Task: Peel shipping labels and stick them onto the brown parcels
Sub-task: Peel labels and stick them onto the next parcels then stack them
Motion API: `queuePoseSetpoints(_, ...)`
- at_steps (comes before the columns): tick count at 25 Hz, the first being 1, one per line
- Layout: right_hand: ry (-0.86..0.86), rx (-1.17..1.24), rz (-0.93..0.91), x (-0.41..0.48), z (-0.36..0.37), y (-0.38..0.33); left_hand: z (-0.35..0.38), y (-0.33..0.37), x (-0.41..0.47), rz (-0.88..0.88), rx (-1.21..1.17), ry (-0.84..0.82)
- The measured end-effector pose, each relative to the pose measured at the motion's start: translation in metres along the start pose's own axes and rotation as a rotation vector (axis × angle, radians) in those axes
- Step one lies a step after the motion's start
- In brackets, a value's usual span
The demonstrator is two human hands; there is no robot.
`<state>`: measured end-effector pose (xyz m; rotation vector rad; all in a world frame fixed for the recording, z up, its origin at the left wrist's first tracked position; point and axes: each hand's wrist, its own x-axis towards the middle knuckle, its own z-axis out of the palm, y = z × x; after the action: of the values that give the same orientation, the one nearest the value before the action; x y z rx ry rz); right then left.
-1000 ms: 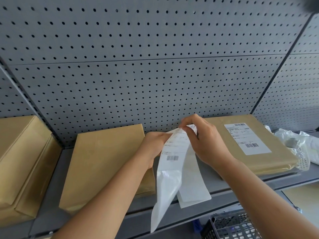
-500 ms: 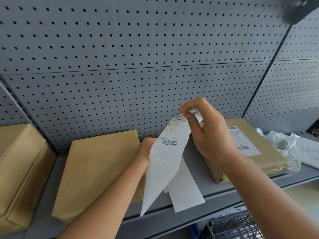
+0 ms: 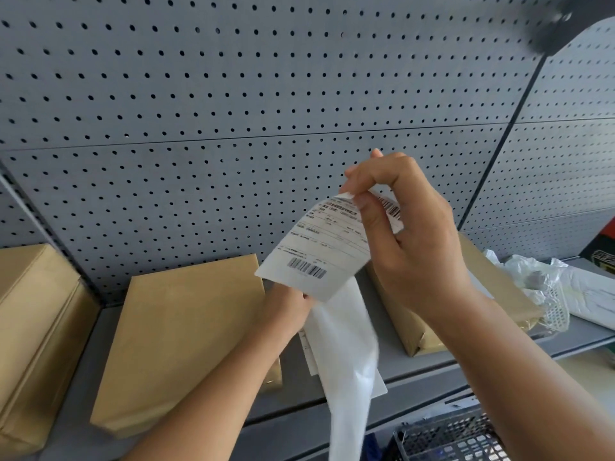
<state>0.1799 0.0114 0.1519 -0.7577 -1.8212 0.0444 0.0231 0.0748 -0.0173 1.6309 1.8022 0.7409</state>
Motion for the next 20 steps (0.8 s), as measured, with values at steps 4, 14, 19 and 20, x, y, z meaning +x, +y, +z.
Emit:
queuePoseSetpoints(4, -0.059, 0.019, 0.084, -0.003, 0.003, 0.005, -0.017, 0.0, 0.0, 0.041, -0.041, -0.046)
queuePoseSetpoints(14, -0.287, 0.126, 0.262, -0.006, 0.057, 0.02, -0.124, 0.008, -0.056, 0.306, -0.645, 0.011)
queuePoseSetpoints(19, -0.365, 0.153, 0.232, -0.001, 0.098, 0.009, -0.137, -0.014, -0.065, 0.25, -0.54, 0.152)
queuePoseSetpoints(20, -0.372, 0.136, 0.208, 0.0, 0.105, 0.007, -0.141, -0.02, -0.067, 0.226, -0.559, 0.182)
